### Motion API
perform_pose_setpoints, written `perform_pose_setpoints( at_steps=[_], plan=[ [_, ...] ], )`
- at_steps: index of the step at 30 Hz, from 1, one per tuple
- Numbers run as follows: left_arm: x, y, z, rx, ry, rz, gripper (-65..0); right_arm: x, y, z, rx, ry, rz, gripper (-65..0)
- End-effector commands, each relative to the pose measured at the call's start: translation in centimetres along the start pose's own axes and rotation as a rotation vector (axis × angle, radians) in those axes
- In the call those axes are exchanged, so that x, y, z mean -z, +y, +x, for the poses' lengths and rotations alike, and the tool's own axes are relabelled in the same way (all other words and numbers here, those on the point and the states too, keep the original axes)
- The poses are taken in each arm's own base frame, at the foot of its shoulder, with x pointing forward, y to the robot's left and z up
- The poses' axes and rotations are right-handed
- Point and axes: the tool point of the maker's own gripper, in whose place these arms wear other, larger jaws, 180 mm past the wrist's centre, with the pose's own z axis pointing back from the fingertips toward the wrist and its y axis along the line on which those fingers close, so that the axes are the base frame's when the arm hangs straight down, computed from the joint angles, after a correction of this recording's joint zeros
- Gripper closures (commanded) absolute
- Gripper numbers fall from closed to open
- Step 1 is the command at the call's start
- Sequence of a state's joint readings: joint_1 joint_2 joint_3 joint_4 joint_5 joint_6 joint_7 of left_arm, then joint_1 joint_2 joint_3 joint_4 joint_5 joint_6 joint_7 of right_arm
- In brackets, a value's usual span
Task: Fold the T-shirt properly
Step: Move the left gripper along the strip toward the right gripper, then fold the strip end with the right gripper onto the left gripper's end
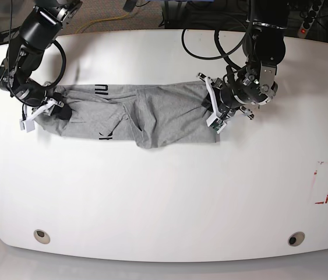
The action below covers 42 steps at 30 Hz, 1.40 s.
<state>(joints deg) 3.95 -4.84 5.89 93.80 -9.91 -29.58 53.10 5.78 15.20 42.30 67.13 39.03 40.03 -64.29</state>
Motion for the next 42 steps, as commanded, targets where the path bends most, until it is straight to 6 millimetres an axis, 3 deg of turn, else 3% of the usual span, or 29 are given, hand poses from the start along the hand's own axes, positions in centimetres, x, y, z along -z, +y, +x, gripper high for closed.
perform_pose_setpoints(
  at_steps=[1,4,13,17,23,29,37,42],
  plan=[
    [0.3,0.1,-0.3,-0.001,0.015,-0.005,-6.1,-1.4,-0.3,2.5,-0.065,-0.037,-0.034,-6.5],
    [0.8,0.4,-0.6,-0.011,0.032,-0.009,-6.1,-2.3,0.4,4.0,-0.123,-0.069,-0.051,-1.7],
    [1.1,0.4,-0.8,-0.017,0.041,-0.014,-6.1,-6.4,2.7,6.9,-0.343,-0.077,-0.141,-1.4],
    [1.2,0.6,0.5,-0.002,0.018,-0.012,-6.1,-6.1,5.2,7.5,-0.455,-0.062,-0.128,-1.3],
    [1.8,-1.4,1.3,0.055,0.020,-0.053,-6.1,-5.9,10.3,8.2,-0.558,-0.109,-0.026,-1.3],
    [1.8,-1.6,1.1,0.058,0.021,-0.058,-6.1,-4.3,15.2,7.0,-0.595,-0.117,0.141,-1.3],
    [1.8,-1.5,0.8,0.052,0.029,-0.056,-6.1,-0.5,23.0,2.9,-0.580,-0.073,0.388,-1.4],
    [1.8,-1.6,0.4,0.048,0.036,-0.060,-6.1,1.5,26.5,0.7,-0.582,-0.033,0.440,-1.7]
  ],
)
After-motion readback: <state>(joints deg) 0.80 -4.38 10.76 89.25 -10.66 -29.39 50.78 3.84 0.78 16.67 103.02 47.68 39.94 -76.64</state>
